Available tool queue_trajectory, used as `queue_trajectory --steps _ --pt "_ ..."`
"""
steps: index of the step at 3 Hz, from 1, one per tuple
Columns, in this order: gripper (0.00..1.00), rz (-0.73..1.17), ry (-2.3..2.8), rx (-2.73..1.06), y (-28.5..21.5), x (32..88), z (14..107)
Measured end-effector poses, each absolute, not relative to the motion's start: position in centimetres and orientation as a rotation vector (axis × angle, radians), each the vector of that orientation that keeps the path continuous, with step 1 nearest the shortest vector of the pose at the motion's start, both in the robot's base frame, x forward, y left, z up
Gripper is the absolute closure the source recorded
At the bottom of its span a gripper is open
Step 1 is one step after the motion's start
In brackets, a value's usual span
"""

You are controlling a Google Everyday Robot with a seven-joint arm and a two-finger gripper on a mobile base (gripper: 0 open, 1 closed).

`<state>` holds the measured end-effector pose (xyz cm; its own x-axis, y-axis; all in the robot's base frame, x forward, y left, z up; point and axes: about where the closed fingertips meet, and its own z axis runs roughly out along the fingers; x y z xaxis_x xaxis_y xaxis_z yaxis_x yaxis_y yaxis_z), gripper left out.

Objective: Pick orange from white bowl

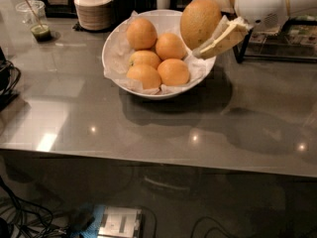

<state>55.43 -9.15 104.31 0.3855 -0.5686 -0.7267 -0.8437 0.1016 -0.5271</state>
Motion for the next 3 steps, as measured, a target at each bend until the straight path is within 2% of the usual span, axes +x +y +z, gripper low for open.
queue_trajectory --steps 3 --pt "1.0 0.294 1.093 -1.621 -6.5 47.4 107.3"
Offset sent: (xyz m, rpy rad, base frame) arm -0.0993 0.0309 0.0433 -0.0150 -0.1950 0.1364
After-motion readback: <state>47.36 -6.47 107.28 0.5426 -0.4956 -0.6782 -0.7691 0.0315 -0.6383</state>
